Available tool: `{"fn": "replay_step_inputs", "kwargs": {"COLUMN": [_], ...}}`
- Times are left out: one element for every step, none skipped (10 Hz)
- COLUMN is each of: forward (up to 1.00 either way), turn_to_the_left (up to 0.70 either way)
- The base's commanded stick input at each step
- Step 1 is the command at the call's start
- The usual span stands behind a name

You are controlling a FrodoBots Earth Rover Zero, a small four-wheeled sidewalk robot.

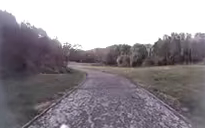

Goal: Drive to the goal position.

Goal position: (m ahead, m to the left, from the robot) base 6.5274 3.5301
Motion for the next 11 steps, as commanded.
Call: {"fn": "replay_step_inputs", "kwargs": {"forward": [0.50, 0.50, 0.50, 0.50, 0.50, 0.50, 0.50, 0.50, 0.50, 0.50, 0.50], "turn_to_the_left": [0.00, 0.00, -0.25, -0.42, -0.13, 0.00, 0.00, 0.00, 0.00, 0.00, 0.00]}}
